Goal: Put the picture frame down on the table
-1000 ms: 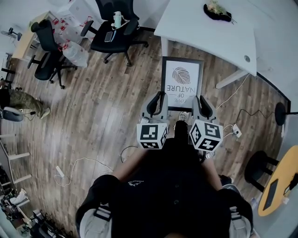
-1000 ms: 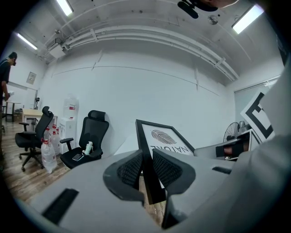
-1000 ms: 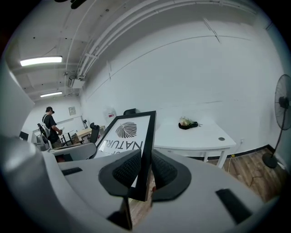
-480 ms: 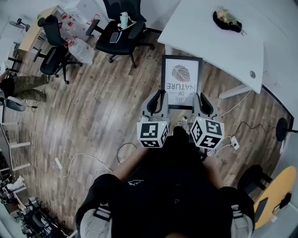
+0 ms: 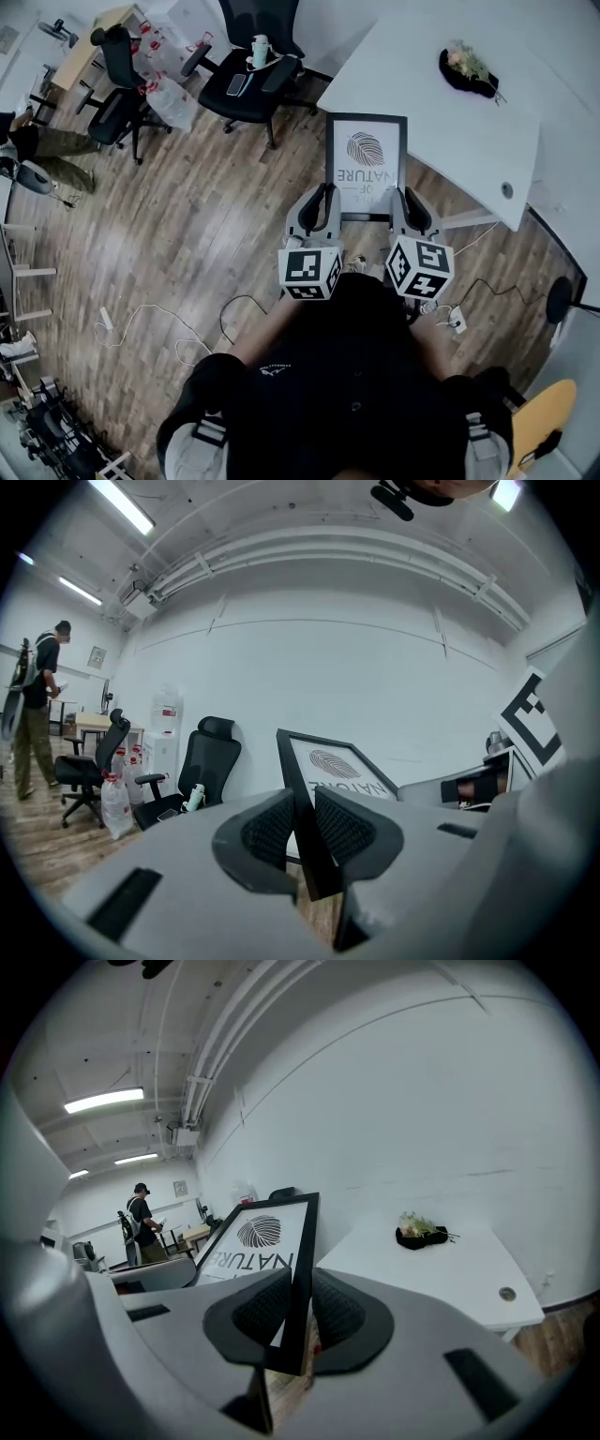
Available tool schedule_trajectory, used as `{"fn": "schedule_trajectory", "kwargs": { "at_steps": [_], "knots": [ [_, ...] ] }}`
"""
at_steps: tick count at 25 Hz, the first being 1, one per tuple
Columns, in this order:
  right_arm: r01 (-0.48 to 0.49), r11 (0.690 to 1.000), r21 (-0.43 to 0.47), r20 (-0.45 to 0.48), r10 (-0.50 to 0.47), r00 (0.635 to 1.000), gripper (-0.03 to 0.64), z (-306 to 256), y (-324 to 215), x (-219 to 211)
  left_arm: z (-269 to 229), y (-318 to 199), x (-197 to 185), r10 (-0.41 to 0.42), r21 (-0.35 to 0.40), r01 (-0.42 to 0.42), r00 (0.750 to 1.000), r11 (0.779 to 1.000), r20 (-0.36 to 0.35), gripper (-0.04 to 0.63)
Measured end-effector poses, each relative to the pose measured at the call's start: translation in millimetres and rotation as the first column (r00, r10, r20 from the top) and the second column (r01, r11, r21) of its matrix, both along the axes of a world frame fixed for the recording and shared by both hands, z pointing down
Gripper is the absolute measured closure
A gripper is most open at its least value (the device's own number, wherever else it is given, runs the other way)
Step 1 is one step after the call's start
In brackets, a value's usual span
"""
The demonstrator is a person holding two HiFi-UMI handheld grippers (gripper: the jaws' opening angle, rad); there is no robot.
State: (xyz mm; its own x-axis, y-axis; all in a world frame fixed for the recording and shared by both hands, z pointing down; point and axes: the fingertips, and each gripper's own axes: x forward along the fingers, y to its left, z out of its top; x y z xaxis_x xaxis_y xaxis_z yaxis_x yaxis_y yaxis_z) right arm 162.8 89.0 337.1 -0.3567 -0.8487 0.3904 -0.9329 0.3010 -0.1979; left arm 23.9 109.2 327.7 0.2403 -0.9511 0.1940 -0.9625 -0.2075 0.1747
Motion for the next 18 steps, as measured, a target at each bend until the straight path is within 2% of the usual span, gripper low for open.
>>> {"fn": "schedule_trajectory", "kwargs": {
  "at_steps": [8,18],
  "knots": [
    [0.024,0.999,-0.030,0.019,-0.024,1.000,0.549,11,-29,14,9,-26,14,-0.024,-0.031,0.024,1.000,0.999,0.011,0.520],
    [-0.039,0.998,-0.055,0.008,0.040,0.999,0.549,24,-56,22,21,-62,21,0.039,-0.043,-0.038,0.999,0.998,0.007,0.519]
  ]
}}
